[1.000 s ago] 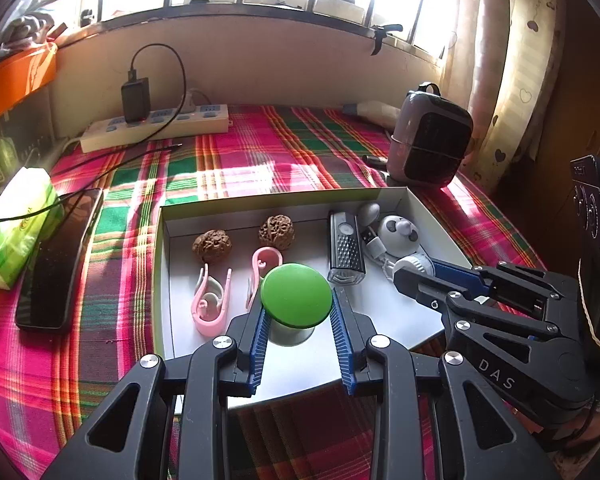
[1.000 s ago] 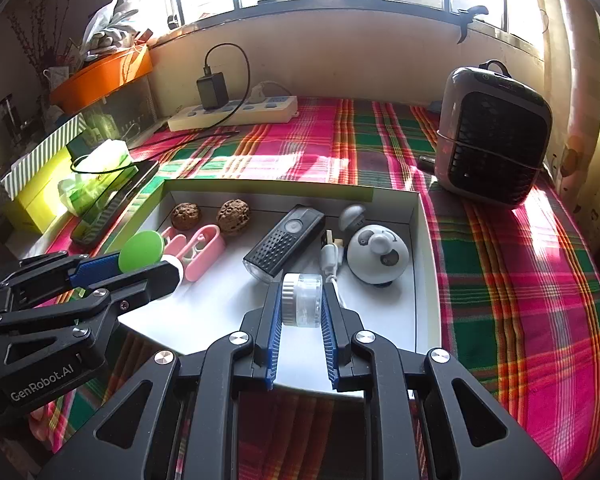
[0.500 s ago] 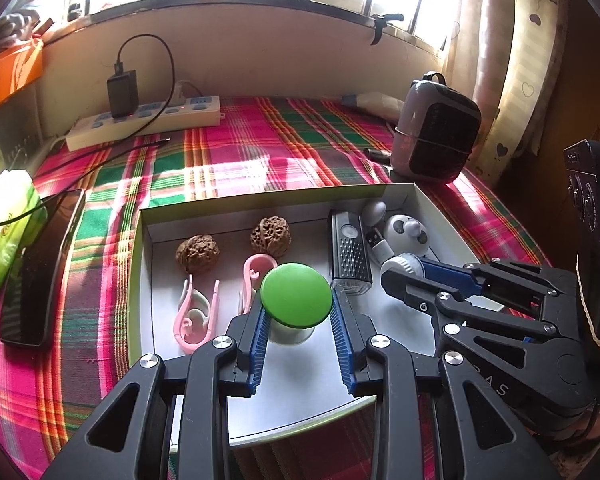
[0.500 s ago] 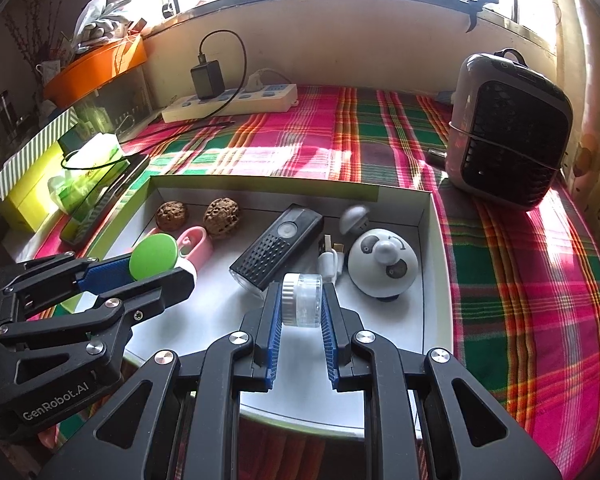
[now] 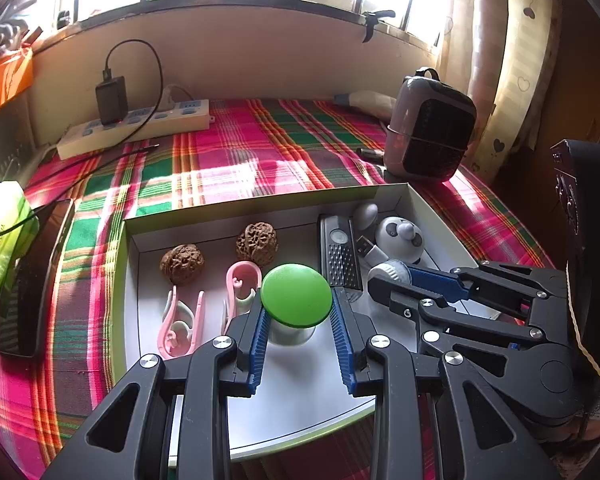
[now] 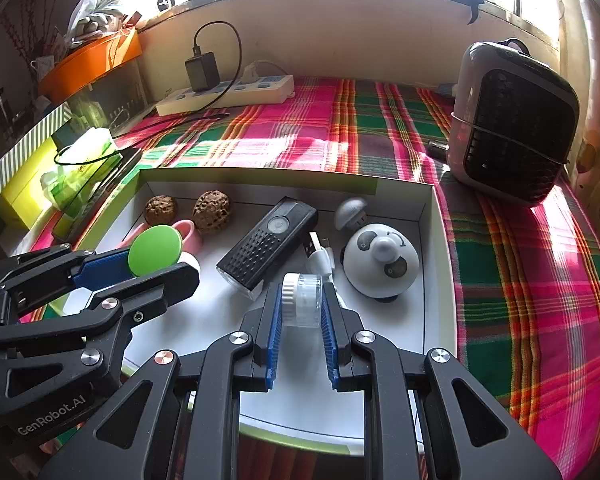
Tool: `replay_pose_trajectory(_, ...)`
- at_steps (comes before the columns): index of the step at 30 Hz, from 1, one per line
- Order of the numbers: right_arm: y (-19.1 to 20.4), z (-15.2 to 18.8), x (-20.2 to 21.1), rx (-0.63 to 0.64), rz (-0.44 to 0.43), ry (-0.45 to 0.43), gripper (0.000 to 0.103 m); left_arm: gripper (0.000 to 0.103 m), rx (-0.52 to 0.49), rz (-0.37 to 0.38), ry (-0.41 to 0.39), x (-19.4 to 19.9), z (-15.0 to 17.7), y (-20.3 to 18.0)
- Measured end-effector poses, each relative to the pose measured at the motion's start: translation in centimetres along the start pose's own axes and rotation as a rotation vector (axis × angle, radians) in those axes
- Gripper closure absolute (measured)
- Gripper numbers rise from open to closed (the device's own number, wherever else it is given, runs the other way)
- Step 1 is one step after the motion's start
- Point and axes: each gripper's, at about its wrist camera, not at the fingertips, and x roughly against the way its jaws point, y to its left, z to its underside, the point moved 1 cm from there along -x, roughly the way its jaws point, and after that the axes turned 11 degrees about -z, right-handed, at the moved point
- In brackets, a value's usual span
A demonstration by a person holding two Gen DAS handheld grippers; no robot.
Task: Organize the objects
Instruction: 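Carry the green-lidded jar with the left tool while the right tool carries the white jar into the tray, then open the right tool to release the white jar while the left tool releases the green-lidded jar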
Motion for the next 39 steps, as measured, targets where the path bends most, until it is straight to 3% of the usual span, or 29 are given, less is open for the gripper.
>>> replay_pose_trajectory(28,-0.3,0.1,0.0,0.005,0.008,-0.009,0.083,0.075,-0.011,-0.012,0.037,-1.6,0.4,-0.4)
replay_pose_trajectory(39,-0.2,0.1,0.0,-0.002,0.001,-0.009,0.083,0.073,-0.024,-0.056,0.051,-1.9,0.6,-0.3)
